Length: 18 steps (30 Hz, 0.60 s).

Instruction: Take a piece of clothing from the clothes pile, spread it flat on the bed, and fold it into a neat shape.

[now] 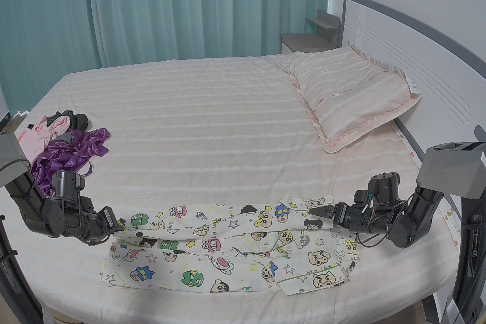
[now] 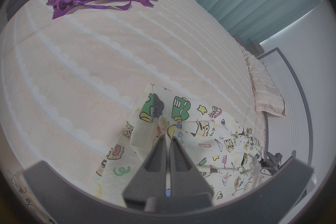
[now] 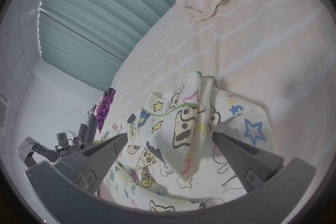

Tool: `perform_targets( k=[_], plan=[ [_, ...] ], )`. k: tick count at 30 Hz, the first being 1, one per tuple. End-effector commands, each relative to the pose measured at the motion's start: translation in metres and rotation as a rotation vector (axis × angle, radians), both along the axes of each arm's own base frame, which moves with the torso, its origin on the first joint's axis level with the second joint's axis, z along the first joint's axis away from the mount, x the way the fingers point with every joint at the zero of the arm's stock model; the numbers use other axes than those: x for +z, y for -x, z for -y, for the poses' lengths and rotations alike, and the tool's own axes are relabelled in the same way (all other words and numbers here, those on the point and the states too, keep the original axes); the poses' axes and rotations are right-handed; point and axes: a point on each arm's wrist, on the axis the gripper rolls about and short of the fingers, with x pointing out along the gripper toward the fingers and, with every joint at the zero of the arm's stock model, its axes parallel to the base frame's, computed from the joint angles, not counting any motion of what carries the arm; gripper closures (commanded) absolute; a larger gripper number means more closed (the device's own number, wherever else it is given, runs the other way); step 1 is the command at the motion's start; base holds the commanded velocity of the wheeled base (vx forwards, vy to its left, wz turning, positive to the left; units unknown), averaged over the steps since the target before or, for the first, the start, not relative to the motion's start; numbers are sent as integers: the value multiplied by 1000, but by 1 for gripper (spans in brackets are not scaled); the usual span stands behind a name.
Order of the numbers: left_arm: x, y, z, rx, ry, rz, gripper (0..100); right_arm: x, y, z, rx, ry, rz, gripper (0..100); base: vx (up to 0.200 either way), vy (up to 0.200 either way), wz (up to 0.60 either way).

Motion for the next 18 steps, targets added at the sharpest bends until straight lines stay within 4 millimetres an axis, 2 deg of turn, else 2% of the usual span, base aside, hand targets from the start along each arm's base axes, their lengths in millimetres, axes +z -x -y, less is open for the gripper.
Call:
perform_targets(
  k=[1,5,6,18],
  plan=[
    [-1,0,-3,9,0,-3,100,-9,0,-3,6,6,-24,0,0,0,0],
    [-1,0,-3,11,0,-3,100,-7,1,-3,4,3,-16,0,0,0,0],
    [-1,0,-3,11,0,-3,100,-7,1,-3,4,3,-16,100,0,0,0],
    [3,-3,-4,16,-12,31,100,3,12,4,-7,5,-22,100,0,0,0]
  ],
)
